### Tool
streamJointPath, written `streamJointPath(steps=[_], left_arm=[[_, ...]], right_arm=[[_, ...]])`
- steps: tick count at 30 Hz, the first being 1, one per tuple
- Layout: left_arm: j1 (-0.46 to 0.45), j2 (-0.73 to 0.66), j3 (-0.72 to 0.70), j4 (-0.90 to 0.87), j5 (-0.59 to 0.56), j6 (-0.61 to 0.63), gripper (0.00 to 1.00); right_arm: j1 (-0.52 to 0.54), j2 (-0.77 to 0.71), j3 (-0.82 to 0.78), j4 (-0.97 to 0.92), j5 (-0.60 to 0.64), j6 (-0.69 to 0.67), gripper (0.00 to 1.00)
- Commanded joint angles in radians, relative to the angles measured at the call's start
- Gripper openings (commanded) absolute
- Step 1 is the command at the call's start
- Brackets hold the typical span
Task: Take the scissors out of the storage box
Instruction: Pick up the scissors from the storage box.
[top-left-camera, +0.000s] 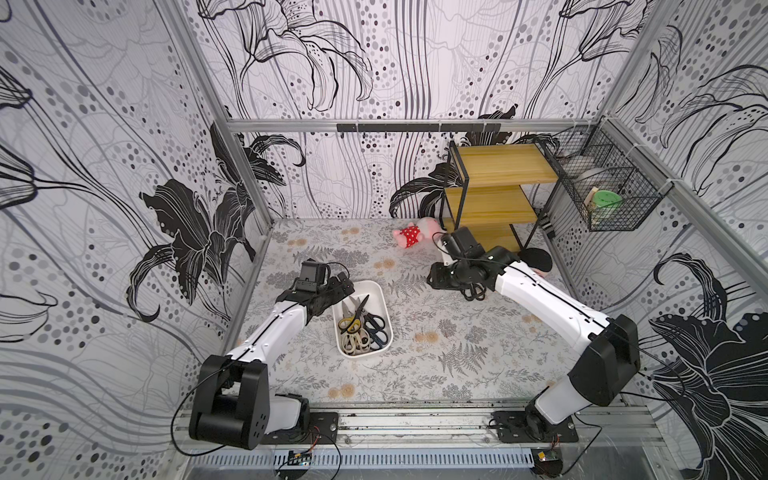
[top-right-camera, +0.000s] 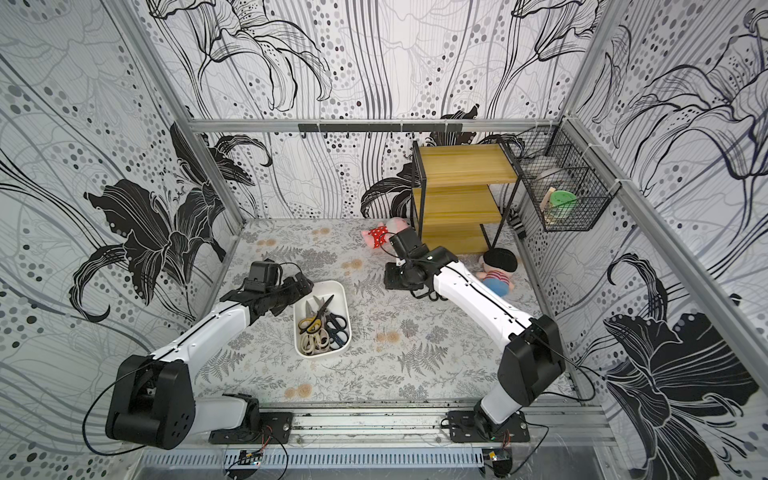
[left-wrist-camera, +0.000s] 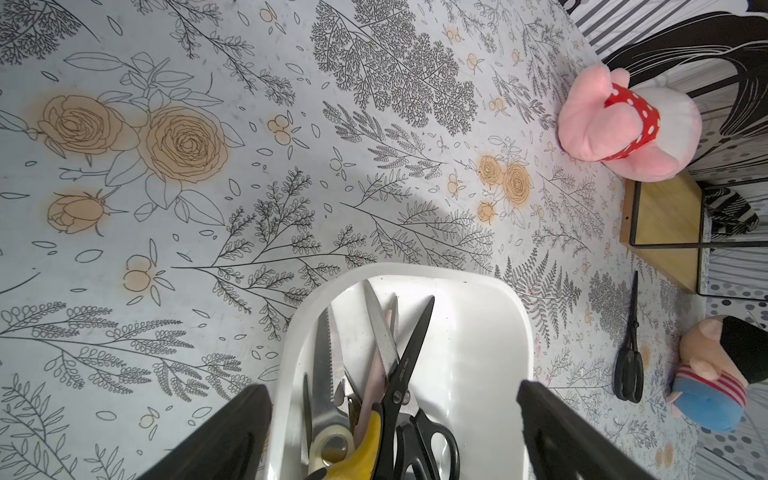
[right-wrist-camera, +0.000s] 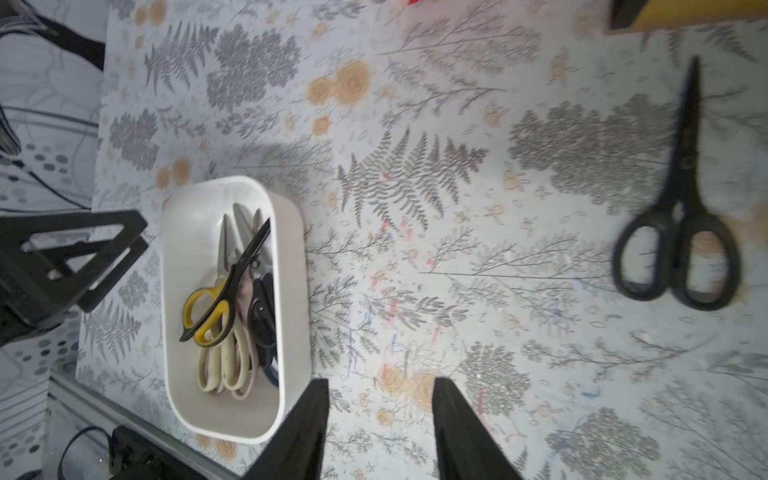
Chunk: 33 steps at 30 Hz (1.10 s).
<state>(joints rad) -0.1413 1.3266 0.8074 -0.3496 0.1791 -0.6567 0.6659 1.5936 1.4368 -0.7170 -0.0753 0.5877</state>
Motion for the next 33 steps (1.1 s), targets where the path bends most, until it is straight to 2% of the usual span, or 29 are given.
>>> streamJointPath(steps=[1, 7, 12, 17, 24, 33], left_arm=[[0.010, -0.001, -0.013, 0.047, 0.017, -0.007, 0.97], [0.066, -0.031, -0.052, 0.060, 0.017, -0.035, 0.97], [0.176, -0.073, -0.092, 0.062, 0.010, -0.043, 0.97], [0.253, -0.093, -0.119, 0.065, 0.013, -0.023, 0.97], [0.277, -0.109, -0.147, 0.066, 0.044, -0.022, 0.97], [0.277, -0.169, -0.150, 0.048, 0.103, -0.061, 0.97]], right_arm=[[0.085, 0.032, 0.013, 0.064, 0.029, 0.118, 0.49], [0.223, 0.251, 0.184, 0.061, 0.017, 0.148, 0.50], [0.292, 0.468, 0.409, -0.001, -0.015, 0.140, 0.43], [0.326, 0.615, 0.575, -0.073, -0.037, 0.167, 0.36], [0.342, 0.648, 0.579, -0.132, -0.030, 0.258, 0.34], [0.341, 0.672, 0.592, -0.158, -0.091, 0.252, 0.34]])
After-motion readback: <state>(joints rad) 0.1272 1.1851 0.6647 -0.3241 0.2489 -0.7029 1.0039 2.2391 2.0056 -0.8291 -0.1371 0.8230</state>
